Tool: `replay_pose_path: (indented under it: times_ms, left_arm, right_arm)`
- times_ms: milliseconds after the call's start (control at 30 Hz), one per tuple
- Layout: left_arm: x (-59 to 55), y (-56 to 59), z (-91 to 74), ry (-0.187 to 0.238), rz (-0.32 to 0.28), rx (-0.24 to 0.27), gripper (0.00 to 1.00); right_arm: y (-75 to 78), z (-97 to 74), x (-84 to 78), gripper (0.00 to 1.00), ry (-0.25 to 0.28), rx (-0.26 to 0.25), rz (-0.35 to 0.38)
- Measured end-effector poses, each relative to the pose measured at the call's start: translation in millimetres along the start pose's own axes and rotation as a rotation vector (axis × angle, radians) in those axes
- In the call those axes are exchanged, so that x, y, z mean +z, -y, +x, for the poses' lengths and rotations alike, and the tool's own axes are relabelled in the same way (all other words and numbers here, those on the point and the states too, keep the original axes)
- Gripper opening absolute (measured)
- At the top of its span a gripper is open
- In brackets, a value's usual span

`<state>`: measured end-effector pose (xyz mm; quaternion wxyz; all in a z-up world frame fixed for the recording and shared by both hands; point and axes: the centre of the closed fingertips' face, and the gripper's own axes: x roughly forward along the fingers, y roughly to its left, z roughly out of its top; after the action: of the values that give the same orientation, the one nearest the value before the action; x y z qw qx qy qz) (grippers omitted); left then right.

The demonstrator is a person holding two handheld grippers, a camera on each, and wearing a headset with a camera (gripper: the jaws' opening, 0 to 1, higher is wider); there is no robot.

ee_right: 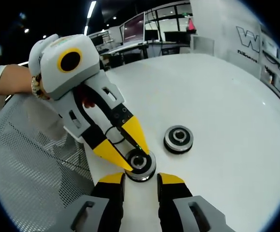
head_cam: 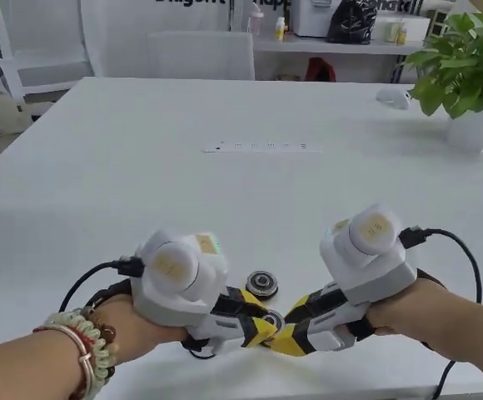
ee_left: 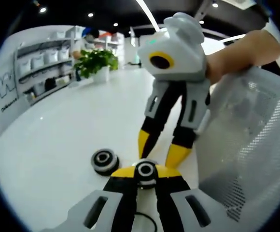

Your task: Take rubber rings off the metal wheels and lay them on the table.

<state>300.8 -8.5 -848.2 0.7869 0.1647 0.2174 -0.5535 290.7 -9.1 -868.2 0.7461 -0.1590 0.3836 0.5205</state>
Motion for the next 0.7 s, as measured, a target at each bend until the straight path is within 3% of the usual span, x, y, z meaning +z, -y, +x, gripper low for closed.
replay_pose_path:
  times_ms: [267,433,700]
  left_arm:
    - [-0.3,0.0,-0.5,0.008,-0.005,0.002,0.14]
    - [-0.2,-1.2,-0.6,0.01,-0.015,0.005,0.14]
    - [-0.2,-1.4,-0.3,0.013,-0.017,0.012,0.14]
  right_arm:
    - [1.6,-0.5,-5.5,0.13,-0.027,-0.004,-0.044]
    - [3.0,-2.1,-6.9,0.03,-0.028,-0.003,-0.02]
    - [5.2,-1.9,-6.3,0.0,-0.023,-0.017,-0.017]
